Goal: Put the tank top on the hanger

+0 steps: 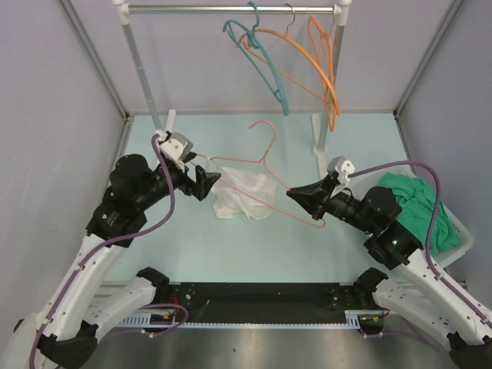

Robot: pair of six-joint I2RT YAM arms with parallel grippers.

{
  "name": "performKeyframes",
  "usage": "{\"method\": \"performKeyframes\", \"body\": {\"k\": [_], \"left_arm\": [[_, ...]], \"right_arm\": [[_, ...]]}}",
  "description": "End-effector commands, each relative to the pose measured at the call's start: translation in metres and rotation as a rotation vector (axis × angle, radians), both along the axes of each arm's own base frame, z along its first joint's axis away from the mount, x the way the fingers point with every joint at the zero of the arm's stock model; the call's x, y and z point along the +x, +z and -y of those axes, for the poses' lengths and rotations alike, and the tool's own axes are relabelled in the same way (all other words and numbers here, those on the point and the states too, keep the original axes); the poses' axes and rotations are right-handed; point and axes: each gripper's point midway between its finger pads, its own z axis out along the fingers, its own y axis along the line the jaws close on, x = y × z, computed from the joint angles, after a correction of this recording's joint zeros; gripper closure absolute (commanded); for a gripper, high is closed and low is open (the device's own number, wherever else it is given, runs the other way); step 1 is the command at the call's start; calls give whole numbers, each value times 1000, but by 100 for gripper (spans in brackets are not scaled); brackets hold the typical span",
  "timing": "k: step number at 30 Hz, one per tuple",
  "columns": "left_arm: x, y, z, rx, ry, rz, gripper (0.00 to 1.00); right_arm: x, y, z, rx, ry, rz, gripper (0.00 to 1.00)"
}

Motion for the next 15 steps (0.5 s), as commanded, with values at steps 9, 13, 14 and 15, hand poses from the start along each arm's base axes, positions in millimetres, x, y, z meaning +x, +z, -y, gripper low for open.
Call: {"method": "performKeyframes", "body": {"k": [9, 13, 14, 15], "left_arm": [[-10, 49, 10, -37, -104, 151, 3], [-18, 46, 23, -26, -206, 145, 3], [-23, 42, 31, -21, -269, 133, 3], [-26, 41, 34, -21, -299, 123, 3]], "right_arm": [[-10, 42, -16, 89, 127, 104, 100], [-9, 31, -23, 54, 163, 76, 100], [-10, 28, -25, 43, 180, 72, 100], [-10, 26, -26, 38, 188, 64, 100]]}}
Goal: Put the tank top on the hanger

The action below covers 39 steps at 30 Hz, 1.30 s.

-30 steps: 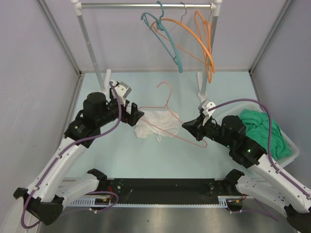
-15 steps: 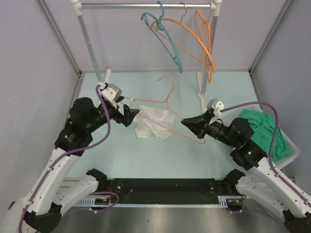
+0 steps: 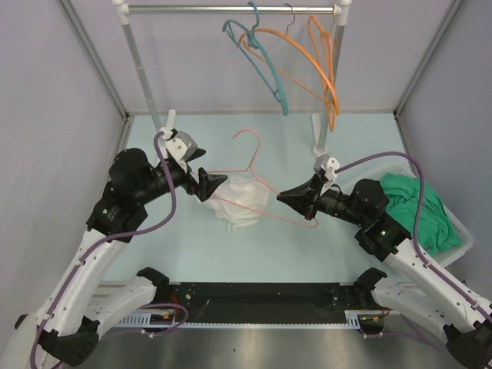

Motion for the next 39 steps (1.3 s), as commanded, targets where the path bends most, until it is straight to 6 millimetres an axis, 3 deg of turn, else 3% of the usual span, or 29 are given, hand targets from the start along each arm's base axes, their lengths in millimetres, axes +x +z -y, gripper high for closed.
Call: {"method": "performKeyframes", "body": {"k": [1, 11, 20, 23, 24, 33, 39], "left_arm": [[-19, 16, 21, -3, -195, 46, 4], [-46, -18, 47, 3, -463, -74, 7], [-55, -29, 53, -16, -548, -131, 28], [-59, -31, 55, -22, -576, -145, 46], [-57, -31, 54, -24, -574, -148, 57], [-71, -30, 54, -55, -670, -170, 99], [-80, -28, 54, -73, -724, -170, 100]], "right_arm": [[-7, 32, -5, 38, 66, 82, 100], [-9, 26, -13, 3, 175, 60, 100], [-17, 20, -21, -28, 285, 54, 100], [-20, 19, -22, -35, 313, 54, 100], [-20, 18, -22, -37, 316, 53, 100], [-18, 14, -21, -50, 328, 60, 100], [-6, 15, -20, -51, 277, 72, 100]]}}
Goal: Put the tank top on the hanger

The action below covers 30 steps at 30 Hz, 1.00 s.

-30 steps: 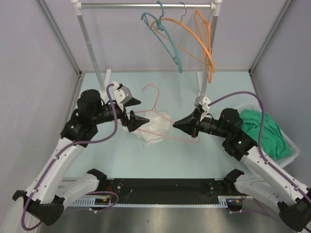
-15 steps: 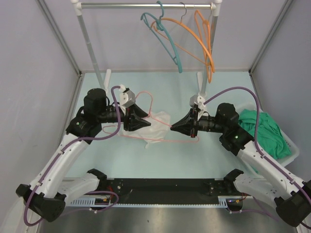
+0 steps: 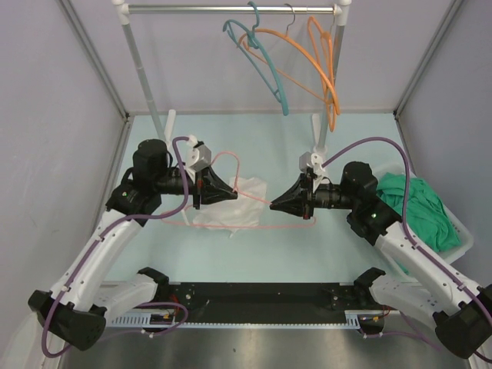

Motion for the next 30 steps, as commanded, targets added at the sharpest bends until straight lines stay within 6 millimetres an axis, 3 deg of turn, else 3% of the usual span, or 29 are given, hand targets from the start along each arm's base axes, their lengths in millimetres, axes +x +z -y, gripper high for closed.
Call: {"method": "performKeyframes", "body": {"k": [1, 3, 4, 6, 7, 10, 15, 20, 22, 23, 24, 27, 28, 30], "left_arm": [[-13, 9, 0, -45, -83, 21, 100], [-8, 6, -1, -37, -59, 14, 100], [-5, 4, -2, -30, -38, 22, 100], [0, 3, -3, -22, -15, 23, 100], [3, 2, -4, -17, 0, 23, 100], [10, -3, -6, 8, 44, 31, 100], [45, -19, -17, 88, 244, 47, 100], [84, -31, -34, 135, 479, 59, 100], [91, -34, -38, 146, 519, 57, 100], [94, -35, -40, 151, 542, 56, 100], [99, -36, -44, 160, 579, 60, 100], [104, -38, -47, 163, 609, 62, 100], [104, -38, -47, 162, 608, 61, 100], [106, -39, -48, 167, 623, 59, 100]], "right_arm": [[17, 27, 2, 43, -62, 98, 93], [22, 28, 3, 43, -85, 100, 81], [29, 29, 6, 43, -115, 95, 61], [37, 31, 10, 43, -155, 92, 45], [41, 31, 13, 41, -177, 81, 30], [63, 35, 31, 33, -294, 68, 16], [89, 50, 72, 63, -507, 66, 14], [91, 31, 88, 38, -635, -8, 17], [80, 19, 81, 31, -620, -35, 18], [80, -1, 79, 5, -637, -66, 19], [65, -10, 64, 0, -587, -94, 19], [56, -55, 40, -66, -604, -171, 21], [37, -66, 18, -91, -544, -190, 21], [36, -81, 5, -92, -583, -202, 22]]}}
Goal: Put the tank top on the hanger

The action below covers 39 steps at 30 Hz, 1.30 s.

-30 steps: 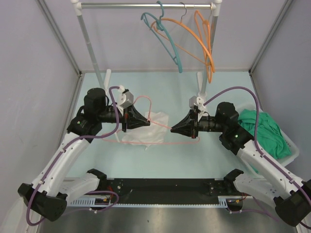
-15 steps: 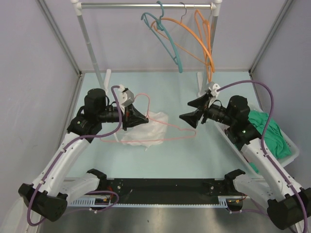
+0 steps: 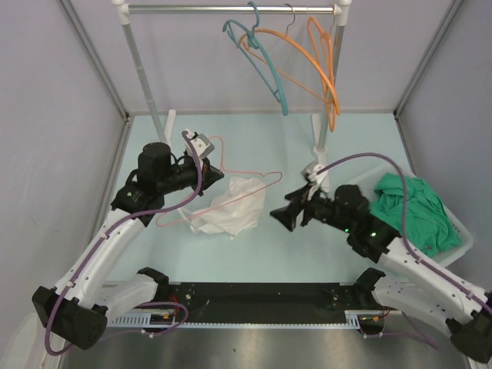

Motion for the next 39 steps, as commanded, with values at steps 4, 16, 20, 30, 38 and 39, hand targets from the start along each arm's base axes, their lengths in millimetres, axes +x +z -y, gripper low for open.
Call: {"method": "performKeyframes", "body": {"k": [4, 16, 20, 30, 38, 39], "left_arm": [[22, 6, -15, 6, 142, 48, 100], [21, 10, -15, -9, 149, 49, 97], [21, 12, -16, -13, 151, 60, 97], [16, 18, -15, -28, 136, 72, 97], [14, 21, -16, -33, 135, 82, 96], [15, 21, -16, -31, 134, 81, 96]], "right_arm": [[-20, -75, -66, -32, -118, -178, 22], [-20, -145, -149, -69, -289, -325, 29], [-5, -159, -157, -84, -386, -329, 37], [3, -199, -155, -184, -462, -350, 46], [13, -219, -150, -223, -468, -372, 67], [14, -219, -148, -222, -466, -375, 74]]}}
